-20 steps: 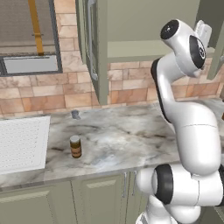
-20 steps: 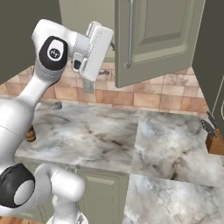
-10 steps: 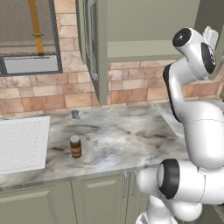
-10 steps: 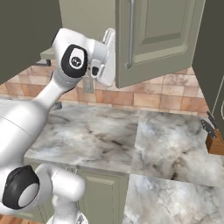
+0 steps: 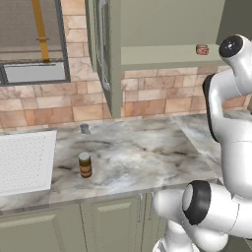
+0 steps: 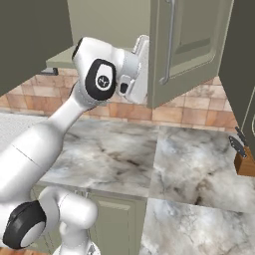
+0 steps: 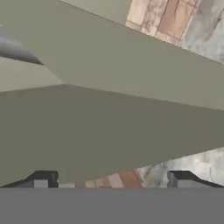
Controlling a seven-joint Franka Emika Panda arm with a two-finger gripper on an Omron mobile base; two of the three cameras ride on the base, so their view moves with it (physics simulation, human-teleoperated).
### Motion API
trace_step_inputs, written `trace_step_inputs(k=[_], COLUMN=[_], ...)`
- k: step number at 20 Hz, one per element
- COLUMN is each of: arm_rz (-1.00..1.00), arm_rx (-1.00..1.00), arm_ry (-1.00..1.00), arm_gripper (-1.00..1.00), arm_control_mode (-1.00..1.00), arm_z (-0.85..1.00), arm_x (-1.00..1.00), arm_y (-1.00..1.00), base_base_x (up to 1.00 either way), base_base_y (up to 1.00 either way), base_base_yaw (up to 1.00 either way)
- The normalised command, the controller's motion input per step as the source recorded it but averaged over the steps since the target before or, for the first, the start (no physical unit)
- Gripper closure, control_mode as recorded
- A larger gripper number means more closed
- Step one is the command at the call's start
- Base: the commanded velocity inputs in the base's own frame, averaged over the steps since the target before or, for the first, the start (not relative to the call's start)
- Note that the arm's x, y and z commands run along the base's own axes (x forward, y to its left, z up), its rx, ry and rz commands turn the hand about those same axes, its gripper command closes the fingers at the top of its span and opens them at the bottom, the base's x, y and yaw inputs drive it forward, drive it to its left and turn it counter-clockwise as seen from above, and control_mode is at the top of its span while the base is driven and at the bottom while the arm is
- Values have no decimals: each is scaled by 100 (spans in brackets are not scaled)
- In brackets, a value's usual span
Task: Open the cabinet. Pick the bar soap and place it next to the sink. Then close the cabinet.
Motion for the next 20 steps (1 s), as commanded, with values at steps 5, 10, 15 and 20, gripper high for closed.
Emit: trace_step_inputs(k=[5, 10, 15, 20], arm_rz=[-13, -8, -1, 3], arm_rx=[9, 3, 0, 0], arm_ry=[0, 0, 0, -1], arm_gripper=[-100, -100, -100, -100], arm_control_mode=[-100, -100, -100, -100], arm_z=[0, 0, -4, -2], arm_x=[-25, -11, 0, 0], arm_y=[-60, -51, 0, 42], base_base_x=[0, 0, 0, 0], base_base_y=[0, 0, 0, 0], base_base_yaw=[0, 0, 0, 0])
